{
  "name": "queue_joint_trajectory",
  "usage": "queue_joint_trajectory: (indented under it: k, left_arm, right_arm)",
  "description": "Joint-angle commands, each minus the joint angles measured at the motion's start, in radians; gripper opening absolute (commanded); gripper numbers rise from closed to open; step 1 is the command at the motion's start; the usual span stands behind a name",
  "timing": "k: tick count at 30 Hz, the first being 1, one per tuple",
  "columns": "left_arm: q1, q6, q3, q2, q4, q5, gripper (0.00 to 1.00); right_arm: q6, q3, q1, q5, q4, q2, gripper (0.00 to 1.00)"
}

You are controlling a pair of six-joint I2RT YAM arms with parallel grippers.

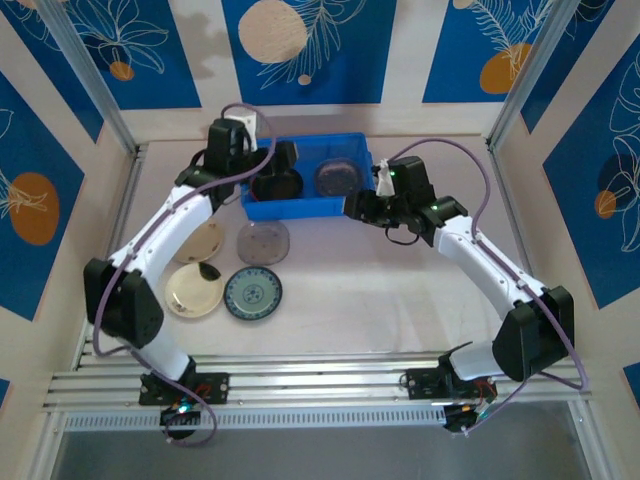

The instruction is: Place the plates into the plastic bin on the countertop

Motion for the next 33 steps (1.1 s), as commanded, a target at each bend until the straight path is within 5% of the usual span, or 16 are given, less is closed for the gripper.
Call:
queue_joint_trajectory:
  k: [1, 5, 14, 19, 25, 33]
  left_arm:
    - [0.028, 0.039, -0.129, -0.127, -0.096, -0.150, 1.00]
    - [0.064, 0.056, -0.284, -0.293, -0.148, -0.209, 1.00]
    - [0.281, -0.052, -0.524, -0.474, -0.186, -0.073, 0.96]
    - [0.462, -0.106, -0.650, -0.527, -0.098, 0.091, 0.94]
    - [0.657, -0.150, -0.745, -0.461, 0.027, 0.280, 1.00]
    - [0.723, -0.145, -0.755, -0.354, 0.112, 0.250, 0.87]
  right_arm:
    - [-0.026, 0.037, 0.024, 0.011, -0.013, 0.030, 0.43]
    - [-0.022, 0.035, 0.033, -0.008, -0.012, 0.064, 0.43]
    - [-0.009, 0.032, 0.036, -0.046, 0.005, 0.132, 0.42]
    - [-0.005, 0.050, 0.038, -0.076, 0.010, 0.175, 0.42]
    - [-0.012, 0.098, 0.038, -0.089, -0.008, 0.240, 0.42]
    - [-0.011, 0.128, 0.036, -0.095, -0.021, 0.283, 0.41]
